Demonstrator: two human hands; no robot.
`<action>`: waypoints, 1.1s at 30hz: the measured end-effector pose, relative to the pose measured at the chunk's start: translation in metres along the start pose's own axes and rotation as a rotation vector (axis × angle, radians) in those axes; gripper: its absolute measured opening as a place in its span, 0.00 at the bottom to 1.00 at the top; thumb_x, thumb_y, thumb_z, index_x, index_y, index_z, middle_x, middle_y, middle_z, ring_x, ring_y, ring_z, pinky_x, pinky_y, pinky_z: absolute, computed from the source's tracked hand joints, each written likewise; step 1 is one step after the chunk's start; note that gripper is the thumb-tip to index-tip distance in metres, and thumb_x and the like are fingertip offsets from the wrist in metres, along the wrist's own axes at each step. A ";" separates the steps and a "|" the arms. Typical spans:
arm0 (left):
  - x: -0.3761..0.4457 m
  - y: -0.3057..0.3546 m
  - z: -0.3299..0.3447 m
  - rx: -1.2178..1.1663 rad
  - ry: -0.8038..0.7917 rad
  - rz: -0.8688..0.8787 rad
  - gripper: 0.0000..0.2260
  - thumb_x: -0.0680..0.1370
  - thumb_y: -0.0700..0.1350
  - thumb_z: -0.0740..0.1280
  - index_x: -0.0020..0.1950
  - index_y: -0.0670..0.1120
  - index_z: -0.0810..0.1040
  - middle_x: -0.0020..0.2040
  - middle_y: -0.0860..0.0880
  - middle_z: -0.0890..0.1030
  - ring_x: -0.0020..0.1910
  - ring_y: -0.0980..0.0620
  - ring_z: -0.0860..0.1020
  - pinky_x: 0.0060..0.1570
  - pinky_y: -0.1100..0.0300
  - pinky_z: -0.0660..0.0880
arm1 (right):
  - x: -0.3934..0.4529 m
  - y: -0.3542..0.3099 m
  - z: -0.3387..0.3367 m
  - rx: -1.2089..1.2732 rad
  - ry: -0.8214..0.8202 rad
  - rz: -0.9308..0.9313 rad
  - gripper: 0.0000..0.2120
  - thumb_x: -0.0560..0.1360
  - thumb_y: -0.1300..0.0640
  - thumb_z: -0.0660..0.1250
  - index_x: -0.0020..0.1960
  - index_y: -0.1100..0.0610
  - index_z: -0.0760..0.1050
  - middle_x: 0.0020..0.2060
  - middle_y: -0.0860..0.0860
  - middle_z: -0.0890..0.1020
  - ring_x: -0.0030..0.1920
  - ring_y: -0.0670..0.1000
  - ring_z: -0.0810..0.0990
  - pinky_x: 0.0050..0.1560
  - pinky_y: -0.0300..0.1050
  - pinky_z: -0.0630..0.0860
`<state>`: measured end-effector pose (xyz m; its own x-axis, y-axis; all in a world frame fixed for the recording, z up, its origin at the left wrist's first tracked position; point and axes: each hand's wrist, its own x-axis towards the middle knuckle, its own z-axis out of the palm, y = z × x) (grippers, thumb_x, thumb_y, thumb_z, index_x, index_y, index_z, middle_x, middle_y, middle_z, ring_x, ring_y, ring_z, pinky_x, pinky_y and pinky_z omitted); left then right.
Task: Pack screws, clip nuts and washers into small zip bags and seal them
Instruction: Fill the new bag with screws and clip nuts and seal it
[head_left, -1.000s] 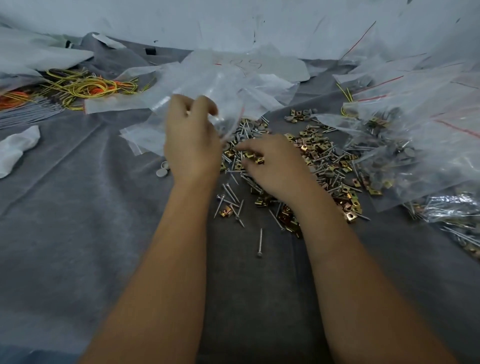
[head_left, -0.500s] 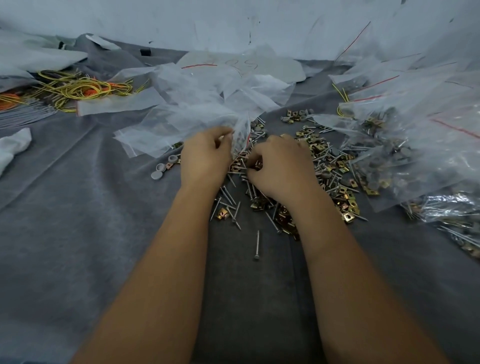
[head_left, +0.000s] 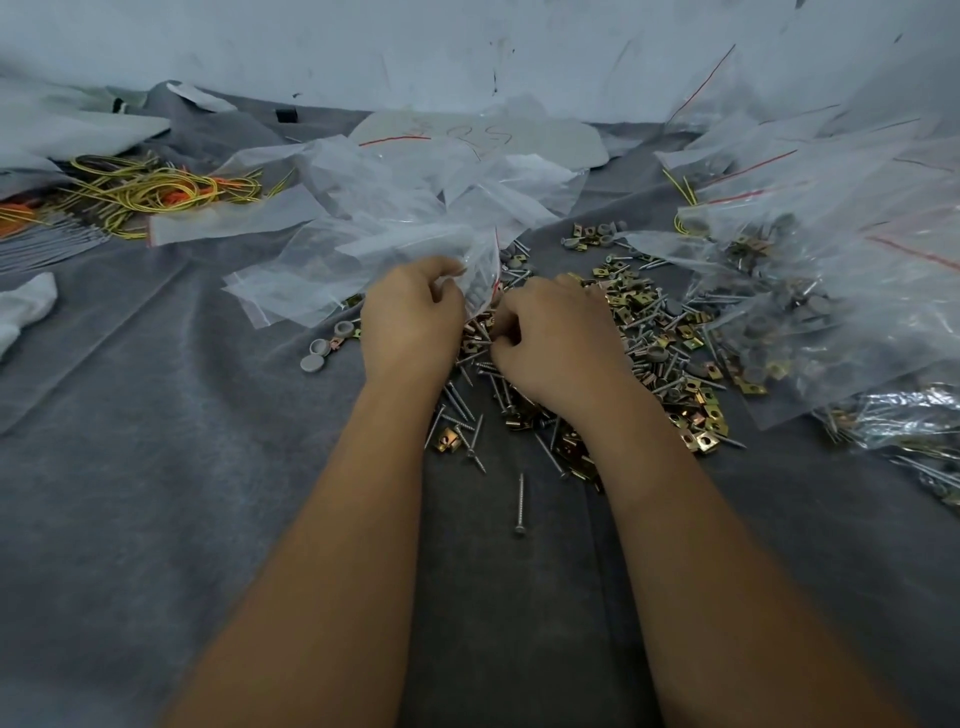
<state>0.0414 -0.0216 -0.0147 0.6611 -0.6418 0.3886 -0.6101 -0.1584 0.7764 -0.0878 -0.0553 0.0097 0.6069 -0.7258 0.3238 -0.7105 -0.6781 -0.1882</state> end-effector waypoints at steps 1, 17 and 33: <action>0.000 0.000 0.000 -0.005 0.001 0.002 0.14 0.77 0.42 0.62 0.58 0.51 0.83 0.32 0.57 0.77 0.27 0.62 0.72 0.29 0.65 0.64 | 0.000 0.000 0.000 -0.005 -0.024 -0.007 0.08 0.74 0.50 0.66 0.51 0.49 0.80 0.50 0.49 0.78 0.58 0.55 0.71 0.60 0.53 0.63; -0.006 0.006 -0.001 -0.022 -0.073 0.034 0.15 0.76 0.45 0.63 0.59 0.55 0.82 0.30 0.58 0.74 0.27 0.61 0.72 0.29 0.63 0.66 | 0.001 0.007 -0.001 0.418 0.304 0.114 0.01 0.73 0.56 0.66 0.43 0.52 0.74 0.37 0.46 0.77 0.37 0.49 0.75 0.36 0.47 0.73; -0.011 0.018 -0.004 -0.347 -0.148 0.052 0.09 0.75 0.42 0.65 0.50 0.51 0.84 0.39 0.40 0.83 0.31 0.54 0.76 0.33 0.62 0.75 | 0.005 0.009 0.000 0.261 0.364 -0.058 0.15 0.76 0.67 0.65 0.61 0.58 0.79 0.50 0.55 0.79 0.54 0.56 0.75 0.48 0.46 0.71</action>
<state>0.0251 -0.0150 -0.0033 0.5471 -0.7479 0.3759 -0.4403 0.1247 0.8891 -0.0912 -0.0647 0.0094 0.4454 -0.6296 0.6366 -0.5373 -0.7567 -0.3725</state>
